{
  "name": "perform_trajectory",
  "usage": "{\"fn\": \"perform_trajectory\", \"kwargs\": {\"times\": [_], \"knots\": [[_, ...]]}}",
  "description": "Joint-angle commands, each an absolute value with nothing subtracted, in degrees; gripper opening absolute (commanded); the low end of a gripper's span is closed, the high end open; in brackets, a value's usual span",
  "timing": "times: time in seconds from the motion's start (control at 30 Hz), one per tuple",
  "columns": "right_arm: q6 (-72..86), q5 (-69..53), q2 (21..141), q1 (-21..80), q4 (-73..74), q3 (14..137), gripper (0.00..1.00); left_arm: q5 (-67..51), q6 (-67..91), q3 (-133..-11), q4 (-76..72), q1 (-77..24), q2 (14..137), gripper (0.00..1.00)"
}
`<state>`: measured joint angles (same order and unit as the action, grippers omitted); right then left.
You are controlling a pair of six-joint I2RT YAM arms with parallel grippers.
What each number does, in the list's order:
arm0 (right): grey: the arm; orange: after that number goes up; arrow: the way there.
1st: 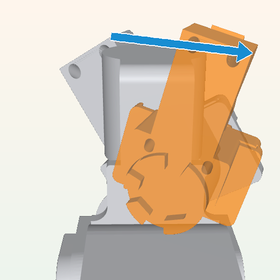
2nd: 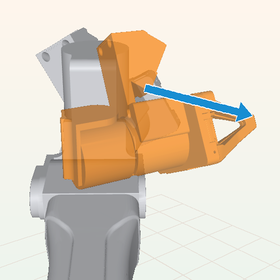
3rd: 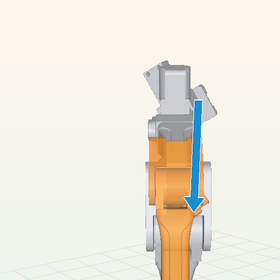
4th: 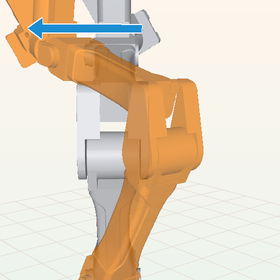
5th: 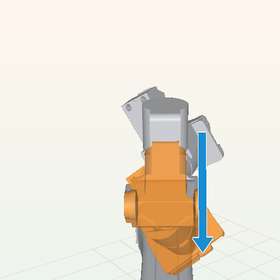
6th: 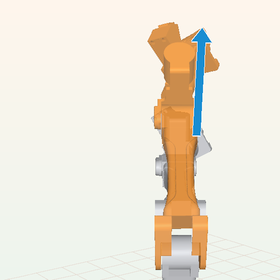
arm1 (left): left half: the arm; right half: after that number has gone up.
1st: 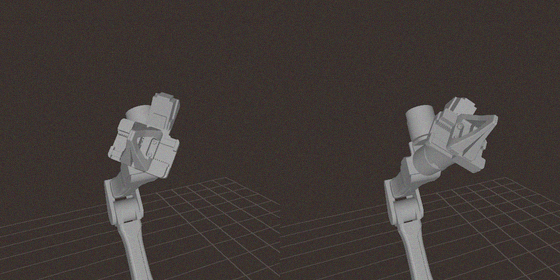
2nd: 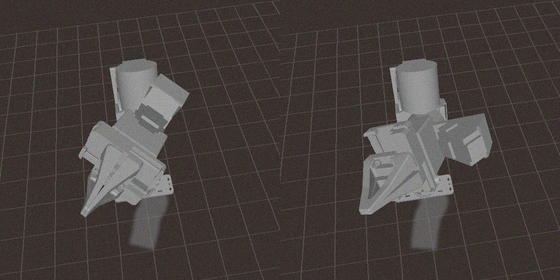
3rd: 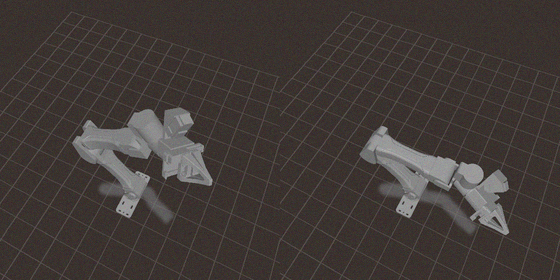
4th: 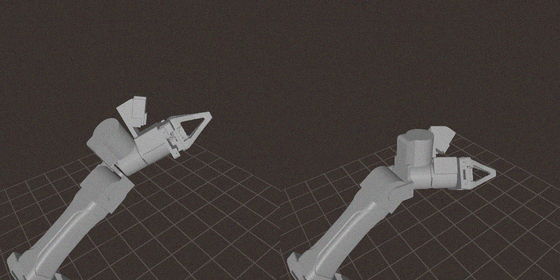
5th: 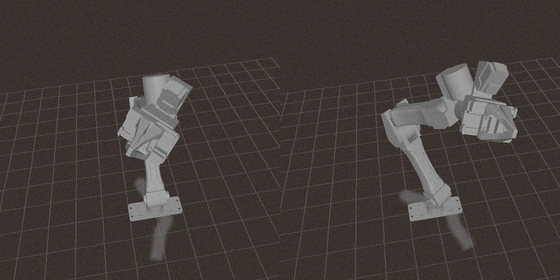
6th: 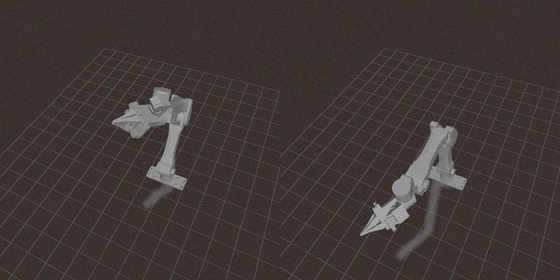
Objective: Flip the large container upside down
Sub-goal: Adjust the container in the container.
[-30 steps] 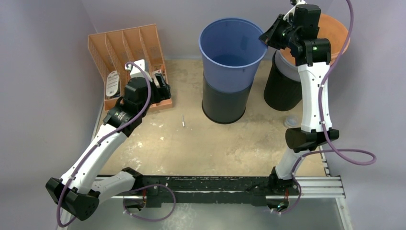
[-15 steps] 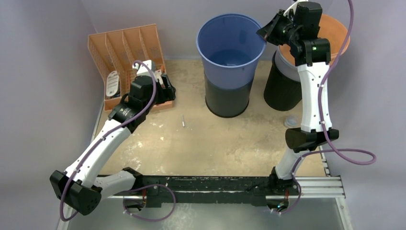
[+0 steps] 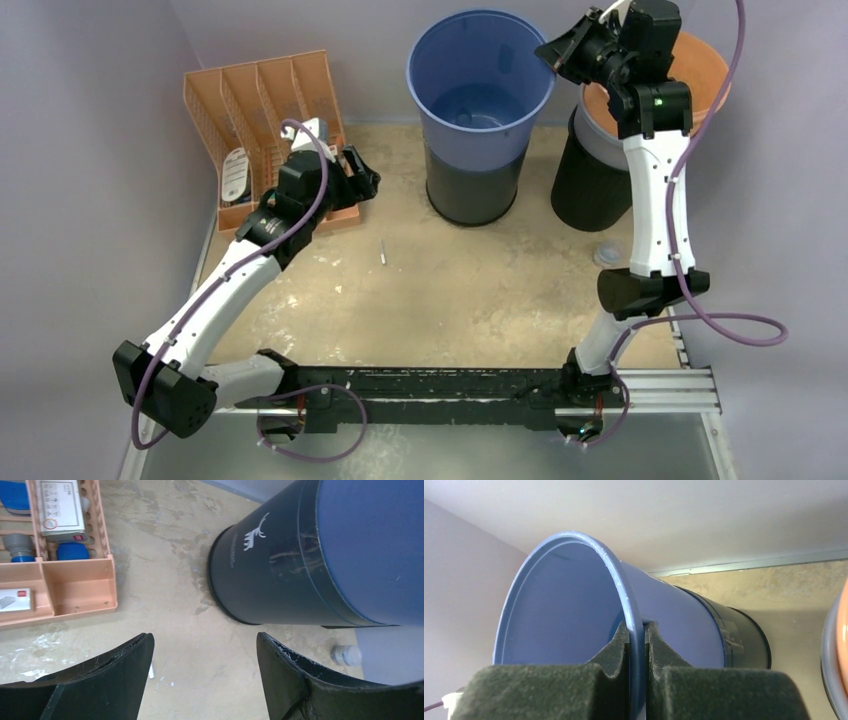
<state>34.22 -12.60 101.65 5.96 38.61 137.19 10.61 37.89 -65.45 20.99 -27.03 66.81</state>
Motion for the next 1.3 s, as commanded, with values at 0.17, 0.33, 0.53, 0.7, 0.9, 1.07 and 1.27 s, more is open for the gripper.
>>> {"fn": "perform_trajectory", "kwargs": {"times": [0.17, 0.33, 0.53, 0.7, 0.9, 1.07, 1.27], "knots": [[45.6, -21.9, 93.7, 6.2, 17.2, 141.7, 0.0, 4.2, 37.9, -70.8, 19.8, -27.2, 69.8, 0.74], [44.3, -20.9, 95.0, 5.9, 21.1, 141.1, 0.0, 4.8, 43.5, -68.2, 16.6, -27.1, 68.8, 0.75], [47.2, -22.3, 93.2, 6.0, 15.1, 133.4, 0.0, 2.4, 49.1, -62.3, 5.2, -27.2, 67.2, 0.73], [48.1, -21.9, 93.2, 6.0, 14.9, 132.5, 0.0, 1.7, 51.7, -61.7, 1.2, -27.2, 68.4, 0.69], [48.9, -21.7, 93.4, 6.0, 13.6, 131.4, 0.0, -0.9, 56.7, -59.5, -5.1, -27.3, 69.5, 0.6], [49.2, -21.8, 93.6, 6.0, 13.0, 131.4, 0.0, -3.2, 58.6, -58.3, -8.2, -27.6, 71.9, 0.5], [49.7, -22.4, 93.8, 6.0, 12.2, 130.9, 0.0, -4.7, 59.8, -58.0, -11.2, -27.8, 74.4, 0.46]]}}
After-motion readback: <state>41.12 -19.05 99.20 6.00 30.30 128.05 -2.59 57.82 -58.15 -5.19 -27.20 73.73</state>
